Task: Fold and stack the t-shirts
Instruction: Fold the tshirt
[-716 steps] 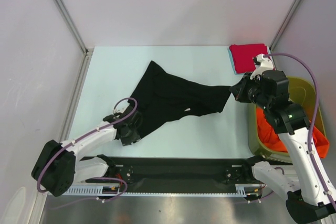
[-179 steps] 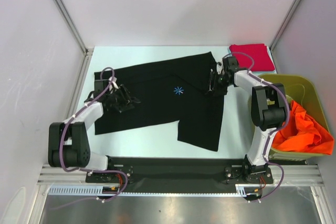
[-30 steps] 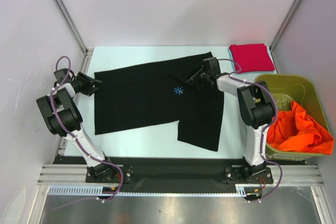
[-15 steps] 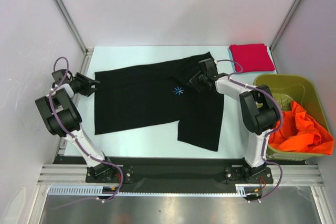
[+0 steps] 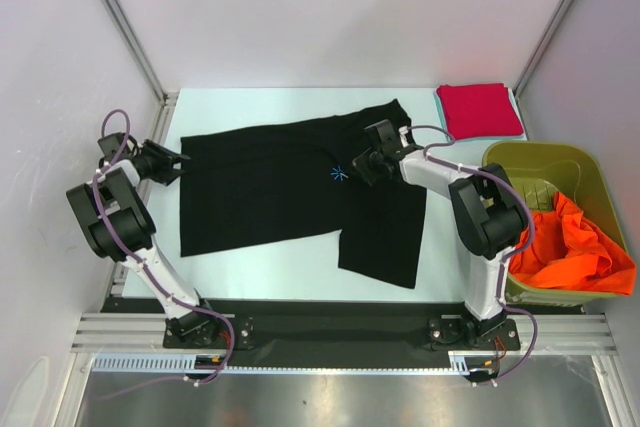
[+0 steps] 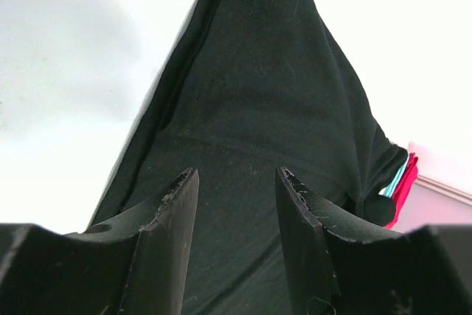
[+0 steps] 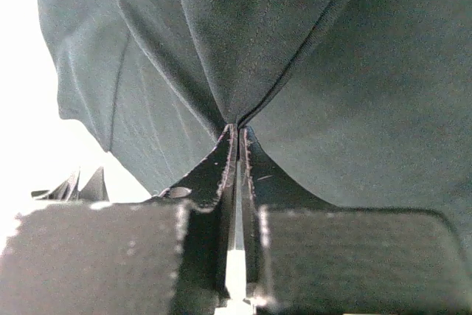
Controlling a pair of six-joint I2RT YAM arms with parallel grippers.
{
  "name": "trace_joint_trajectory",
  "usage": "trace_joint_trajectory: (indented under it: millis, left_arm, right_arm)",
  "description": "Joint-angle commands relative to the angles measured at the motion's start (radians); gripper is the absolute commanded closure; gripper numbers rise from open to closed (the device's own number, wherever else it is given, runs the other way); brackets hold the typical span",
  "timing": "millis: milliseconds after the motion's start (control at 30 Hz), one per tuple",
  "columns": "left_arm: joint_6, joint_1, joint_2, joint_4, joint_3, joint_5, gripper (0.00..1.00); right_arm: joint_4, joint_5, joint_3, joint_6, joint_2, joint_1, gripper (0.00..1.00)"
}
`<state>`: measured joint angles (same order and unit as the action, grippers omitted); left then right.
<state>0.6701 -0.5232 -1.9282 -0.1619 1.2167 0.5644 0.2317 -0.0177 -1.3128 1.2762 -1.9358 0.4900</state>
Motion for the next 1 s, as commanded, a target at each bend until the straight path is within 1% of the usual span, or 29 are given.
trace_joint_trajectory:
  millis: [0,33,67,100,133,200,233,267,333,367,400,433,500,533,600,633,667,700,733,767,833,867,900,933,967]
  left_arm:
    - [-0.014,-0.012,0.029,0.019,0.032,0.019,0.48]
    - [-0.014,-0.012,0.026,0.022,0.036,0.017,0.48]
    - [-0.014,-0.012,0.025,0.027,0.040,0.017,0.48]
    - [-0.012,-0.014,0.021,0.041,0.038,0.019,0.48]
    - [-0.004,-0.012,0.021,0.060,0.037,0.019,0.48]
    - [0.003,-0.014,0.021,0.068,0.035,0.019,0.48]
    - [0.008,-0.012,0.020,0.079,0.035,0.020,0.48]
    - [0.017,-0.012,0.015,0.088,0.035,0.026,0.48]
    - [0.026,-0.009,0.009,0.102,0.038,0.035,0.47]
    - [0.031,-0.003,0.008,0.105,0.038,0.041,0.48]
    - [0.032,0.002,0.011,0.102,0.037,0.043,0.48]
    - [0.033,0.006,0.014,0.099,0.030,0.043,0.48]
    - [0.036,0.038,0.044,0.114,0.004,0.051,0.50]
    - [0.036,0.054,0.060,0.122,-0.031,0.054,0.50]
    - [0.023,0.113,0.107,0.124,-0.063,0.052,0.51]
    - [0.020,0.135,0.123,0.128,-0.103,0.048,0.52]
    - [0.026,0.182,0.139,0.142,-0.127,0.045,0.53]
    - [0.035,0.210,0.164,0.191,-0.153,0.052,0.53]
    - [0.052,0.239,0.169,0.208,-0.192,0.057,0.55]
    - [0.059,0.305,0.172,0.220,-0.204,0.060,0.55]
    - [0.089,0.380,0.166,0.263,-0.230,0.063,0.55]
    - [0.107,0.456,0.164,0.321,-0.243,0.058,0.54]
    - [0.126,0.494,0.153,0.356,-0.252,0.057,0.53]
    - [0.163,0.573,0.141,0.387,-0.259,0.052,0.49]
    - [0.178,0.606,0.129,0.410,-0.255,0.049,0.47]
  right_arm:
    - [0.031,-0.007,0.024,0.046,-0.005,0.016,0.96]
    - [0.012,-0.001,0.041,0.032,-0.002,0.015,0.94]
    - [0.006,0.005,0.046,0.019,0.003,0.013,0.87]
    - [0.001,0.033,0.044,0.002,0.006,0.010,0.83]
    - [0.003,0.073,0.026,-0.056,0.008,-0.004,0.75]
    - [0.026,0.123,-0.006,-0.147,0.018,-0.017,0.67]
    - [0.064,0.142,-0.026,-0.261,0.029,-0.030,0.63]
    - [0.081,0.148,-0.057,-0.350,0.043,-0.050,0.50]
    - [0.141,0.128,-0.091,-0.516,0.092,-0.086,0.41]
    - [0.143,0.077,-0.097,-0.673,0.107,-0.103,0.29]
    - [0.124,0.085,-0.095,-0.737,0.115,-0.158,0.26]
    - [0.089,0.111,-0.103,-0.788,0.103,-0.188,0.25]
    - [0.075,0.163,-0.152,-0.882,0.069,-0.273,0.27]
    - [0.067,0.221,-0.169,-0.909,0.023,-0.298,0.29]
    - [0.055,0.267,-0.209,-0.965,-0.015,-0.344,0.37]
    - [0.037,0.357,-0.212,-0.969,-0.043,-0.358,0.42]
    - [0.020,0.381,-0.212,-0.969,-0.055,-0.369,0.51]
    - [-0.008,0.407,-0.212,-0.971,-0.066,-0.381,0.52]
    - [-0.011,0.447,-0.220,-0.971,-0.075,-0.386,0.52]
    - [-0.003,0.458,-0.235,-0.974,-0.104,-0.389,0.51]
    - [0.035,0.492,-0.259,-0.980,-0.126,-0.393,0.49]
    - [0.034,0.492,-0.253,-0.985,-0.129,-0.395,0.46]
    - [0.021,0.495,-0.246,-1.005,-0.129,-0.395,0.44]
    - [0.015,0.521,-0.238,-1.014,-0.133,-0.398,0.43]
    - [0.014,0.535,-0.238,-1.023,-0.138,-0.399,0.41]
